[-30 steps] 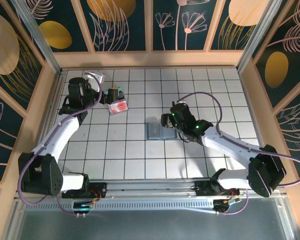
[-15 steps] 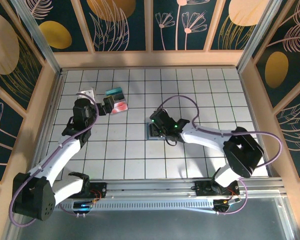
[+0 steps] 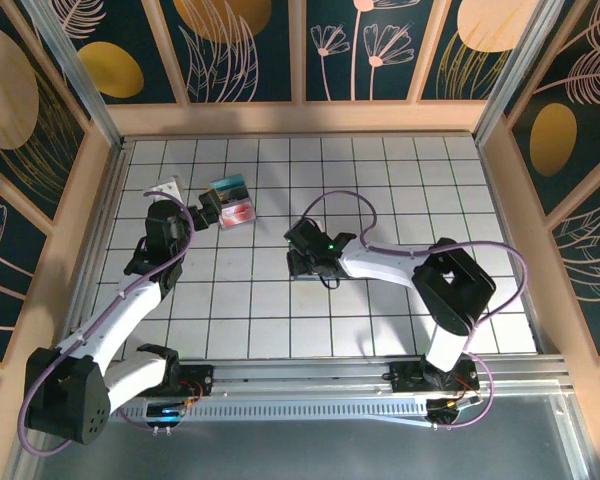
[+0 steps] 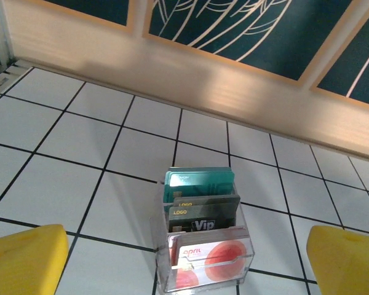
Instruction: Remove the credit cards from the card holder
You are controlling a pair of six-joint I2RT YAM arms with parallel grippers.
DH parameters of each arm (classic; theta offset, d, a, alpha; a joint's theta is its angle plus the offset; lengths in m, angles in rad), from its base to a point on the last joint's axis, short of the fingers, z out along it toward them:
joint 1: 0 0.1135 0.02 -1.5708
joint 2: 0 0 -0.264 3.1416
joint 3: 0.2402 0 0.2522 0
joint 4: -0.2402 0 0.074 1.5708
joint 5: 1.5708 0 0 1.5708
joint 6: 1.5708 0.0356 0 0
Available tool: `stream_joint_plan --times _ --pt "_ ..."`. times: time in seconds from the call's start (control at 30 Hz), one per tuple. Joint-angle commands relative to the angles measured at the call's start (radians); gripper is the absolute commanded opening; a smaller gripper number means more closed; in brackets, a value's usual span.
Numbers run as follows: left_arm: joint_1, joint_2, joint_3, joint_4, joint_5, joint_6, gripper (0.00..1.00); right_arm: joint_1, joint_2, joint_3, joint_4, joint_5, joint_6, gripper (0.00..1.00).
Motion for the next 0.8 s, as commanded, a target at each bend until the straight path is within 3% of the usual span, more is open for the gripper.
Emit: stream_joint_plan --times 0.0,0.37,0.77 --pt "-0.003 0.002 0.002 0.019 -0.040 -0.019 0.99 0.010 0.031 0.036 -0.037 0.018 -0.014 0.67" --pt "-0.003 -0.015 0.007 0.001 -0.082 -0.028 0.99 0.010 0.076 0.034 -0.046 0.022 -0.018 0.71" --pt "-0.004 -0.067 -0.003 0.009 -0.088 -0.043 0.99 0.009 0.096 0.010 -0.044 0.031 -0.007 0.58"
